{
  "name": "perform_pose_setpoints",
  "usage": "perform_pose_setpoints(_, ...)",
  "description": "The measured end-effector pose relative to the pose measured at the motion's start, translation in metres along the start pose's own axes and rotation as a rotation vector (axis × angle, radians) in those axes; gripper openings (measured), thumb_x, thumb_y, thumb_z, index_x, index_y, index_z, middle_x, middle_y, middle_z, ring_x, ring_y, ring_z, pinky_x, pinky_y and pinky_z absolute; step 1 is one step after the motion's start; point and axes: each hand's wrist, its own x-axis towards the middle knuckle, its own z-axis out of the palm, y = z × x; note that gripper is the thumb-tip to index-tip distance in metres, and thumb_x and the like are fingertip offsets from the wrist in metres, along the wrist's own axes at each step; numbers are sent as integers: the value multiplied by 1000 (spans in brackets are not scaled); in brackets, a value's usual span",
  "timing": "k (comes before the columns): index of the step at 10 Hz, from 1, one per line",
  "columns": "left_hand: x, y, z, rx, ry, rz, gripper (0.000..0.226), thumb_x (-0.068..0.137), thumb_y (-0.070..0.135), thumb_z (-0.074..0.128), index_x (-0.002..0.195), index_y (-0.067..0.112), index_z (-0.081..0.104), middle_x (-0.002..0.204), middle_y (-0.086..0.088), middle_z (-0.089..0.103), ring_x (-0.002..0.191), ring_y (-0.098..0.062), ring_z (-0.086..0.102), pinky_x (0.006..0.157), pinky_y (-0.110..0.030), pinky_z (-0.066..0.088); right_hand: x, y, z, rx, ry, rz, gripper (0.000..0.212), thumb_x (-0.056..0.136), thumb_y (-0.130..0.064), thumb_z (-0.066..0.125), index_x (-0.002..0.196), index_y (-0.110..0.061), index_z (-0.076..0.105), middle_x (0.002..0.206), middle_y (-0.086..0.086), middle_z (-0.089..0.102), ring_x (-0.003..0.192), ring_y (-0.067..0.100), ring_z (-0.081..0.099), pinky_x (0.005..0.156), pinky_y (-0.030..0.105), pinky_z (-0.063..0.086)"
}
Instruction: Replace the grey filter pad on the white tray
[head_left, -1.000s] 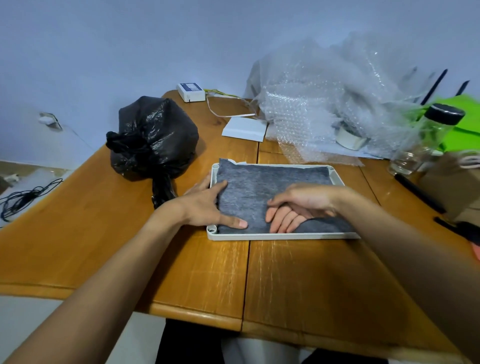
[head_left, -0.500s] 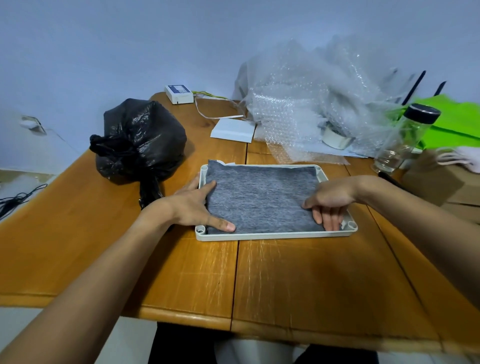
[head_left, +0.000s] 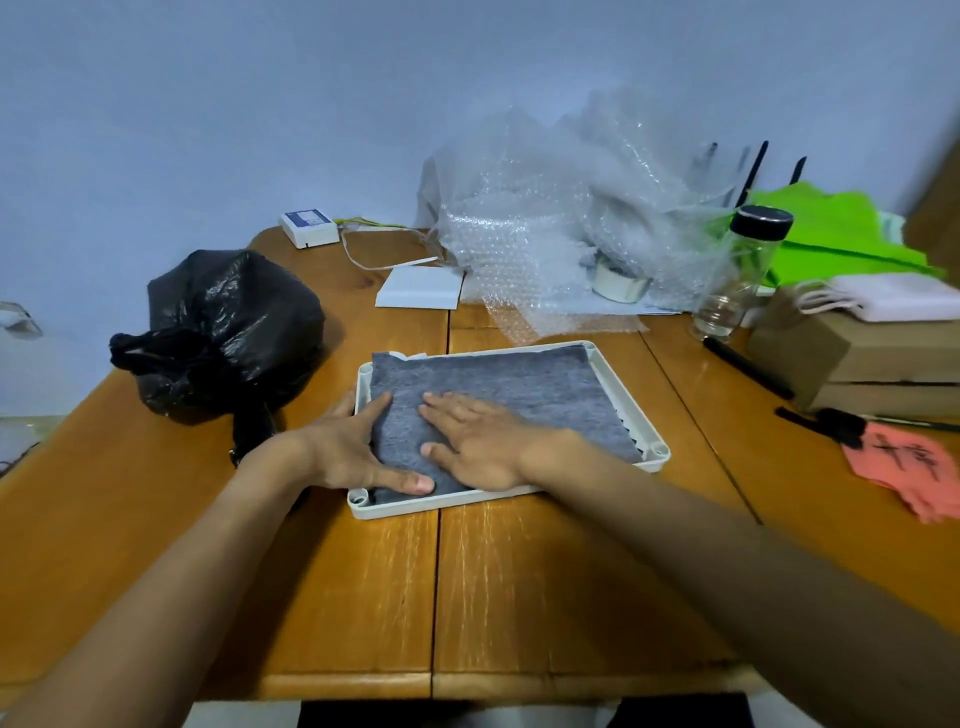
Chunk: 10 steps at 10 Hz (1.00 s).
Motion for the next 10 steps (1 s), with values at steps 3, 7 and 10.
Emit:
perform_pose_setpoints(3, -1, -1, 0, -36, 32, 29, 145, 47, 90, 68, 159, 37, -8, 167, 5, -5, 155, -26, 3, 125, -49, 12, -40, 94, 5, -53, -3, 256, 79, 99, -68, 5, 160, -21, -13, 167, -2, -19, 154, 14, -14, 124, 36, -7)
perform_pose_setpoints(7, -2, -10, 31, -481, 469, 162, 99, 67, 84, 63, 151, 37, 39, 152, 7, 42, 141, -21, 38, 113, -43, 36, -60, 107, 12, -68, 129, 386, 87, 95, -70, 1, 162, -16, 4, 170, 2, 1, 156, 15, -2, 126, 38, -4)
perform_pose_setpoints(10, -14, -12, 43, -609, 724, 140, 54, 99, 63, 34, 137, 32, 56, 128, 8, 65, 123, -18, 57, 101, -44, 46, -100, 87, -3, 603, 826, 308, 37, 104, -49, 39, 129, -29, 57, 124, -11, 59, 121, 14, 56, 92, 27, 39)
